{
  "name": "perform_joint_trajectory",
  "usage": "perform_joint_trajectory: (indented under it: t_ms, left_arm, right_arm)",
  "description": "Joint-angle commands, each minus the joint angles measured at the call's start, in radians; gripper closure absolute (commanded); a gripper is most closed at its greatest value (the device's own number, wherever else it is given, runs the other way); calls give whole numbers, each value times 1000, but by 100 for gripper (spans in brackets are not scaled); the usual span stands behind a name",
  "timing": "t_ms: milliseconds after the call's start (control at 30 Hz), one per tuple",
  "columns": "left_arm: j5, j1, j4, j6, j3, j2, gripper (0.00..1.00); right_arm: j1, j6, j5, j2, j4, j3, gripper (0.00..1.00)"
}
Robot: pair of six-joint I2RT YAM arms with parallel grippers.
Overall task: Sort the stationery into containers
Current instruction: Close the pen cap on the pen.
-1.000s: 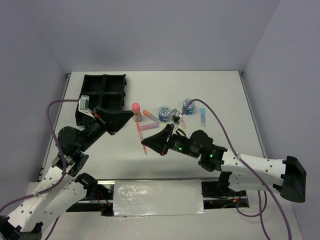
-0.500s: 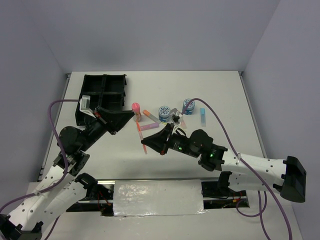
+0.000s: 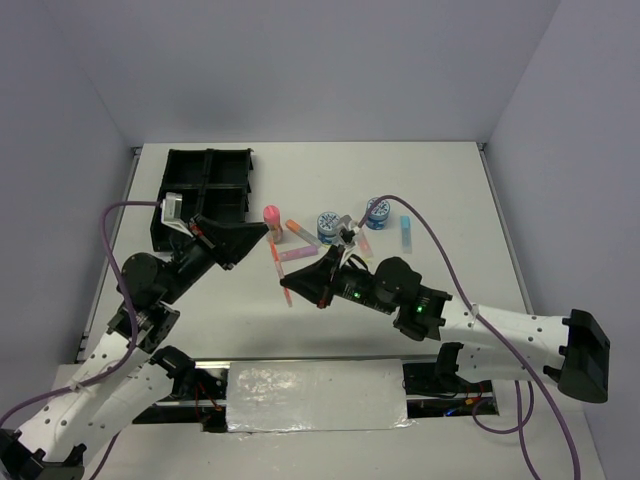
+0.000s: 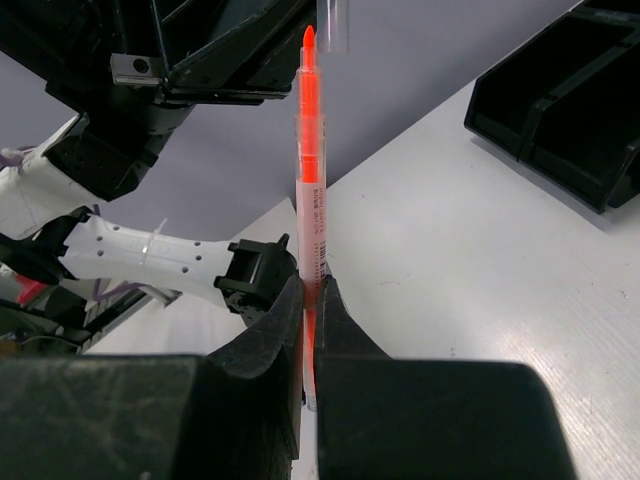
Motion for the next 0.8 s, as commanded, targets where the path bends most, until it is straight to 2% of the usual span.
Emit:
perform_joint_trajectory:
  t_ms: [0, 767]
  left_arm:
    - [-42, -2, -1, 29, 51, -28, 100]
    - [-55, -2, -46, 55, 59, -42, 100]
  right_arm:
    - [9, -6, -10, 6, 26, 32, 100]
    - [9, -29, -5, 25, -32, 83, 100]
